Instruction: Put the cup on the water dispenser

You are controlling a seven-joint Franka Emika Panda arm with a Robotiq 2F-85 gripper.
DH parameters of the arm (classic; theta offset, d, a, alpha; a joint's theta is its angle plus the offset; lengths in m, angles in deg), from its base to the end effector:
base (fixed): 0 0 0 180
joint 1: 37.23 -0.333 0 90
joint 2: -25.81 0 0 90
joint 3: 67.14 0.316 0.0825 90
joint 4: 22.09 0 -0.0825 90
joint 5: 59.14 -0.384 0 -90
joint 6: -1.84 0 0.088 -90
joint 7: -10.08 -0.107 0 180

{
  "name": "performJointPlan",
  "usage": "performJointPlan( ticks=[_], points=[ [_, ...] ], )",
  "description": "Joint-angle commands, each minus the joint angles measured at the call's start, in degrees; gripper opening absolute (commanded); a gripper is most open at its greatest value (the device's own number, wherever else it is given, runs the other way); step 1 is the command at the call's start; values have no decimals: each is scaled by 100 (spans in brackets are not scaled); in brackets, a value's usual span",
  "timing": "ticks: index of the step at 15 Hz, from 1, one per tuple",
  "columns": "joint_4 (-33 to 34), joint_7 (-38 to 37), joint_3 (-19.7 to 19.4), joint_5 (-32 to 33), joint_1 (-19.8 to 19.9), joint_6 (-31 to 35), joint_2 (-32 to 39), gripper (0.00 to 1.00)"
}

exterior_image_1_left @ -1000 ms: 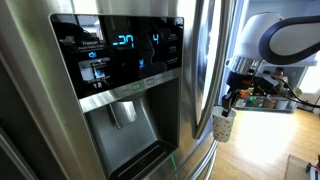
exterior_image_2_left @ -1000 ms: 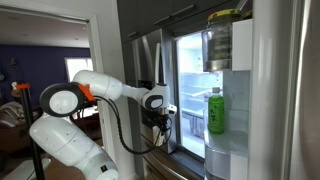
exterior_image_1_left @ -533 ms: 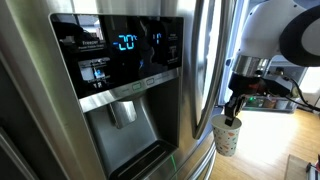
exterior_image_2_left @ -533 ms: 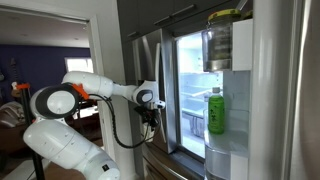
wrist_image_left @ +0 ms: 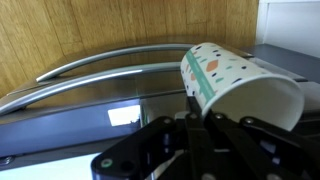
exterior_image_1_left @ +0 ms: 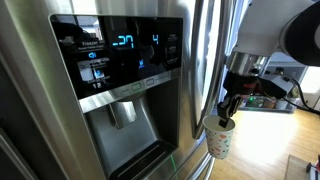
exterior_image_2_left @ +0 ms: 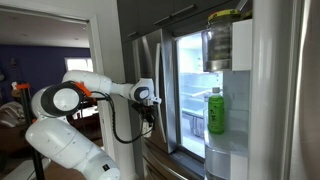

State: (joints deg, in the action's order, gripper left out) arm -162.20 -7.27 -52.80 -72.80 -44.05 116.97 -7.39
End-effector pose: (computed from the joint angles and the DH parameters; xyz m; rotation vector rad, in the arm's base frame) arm 0.3593 0.1634 0.5089 -3.0132 0.0773 -0.1515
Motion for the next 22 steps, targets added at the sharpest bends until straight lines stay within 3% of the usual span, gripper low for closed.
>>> performJointPlan(
  ticks=[1, 3, 8, 16, 22],
  points=[
    [299, -137, 118, -78, -174, 130, 405, 1],
    [19, -117, -27, 9, -91, -9, 22, 4],
    [152, -295, 30, -72, -141, -130, 130, 1],
    [495, -1063, 405, -471, -369, -403, 511, 1],
    [1131, -1676, 898, 148, -292, -433, 1244, 1]
  ],
)
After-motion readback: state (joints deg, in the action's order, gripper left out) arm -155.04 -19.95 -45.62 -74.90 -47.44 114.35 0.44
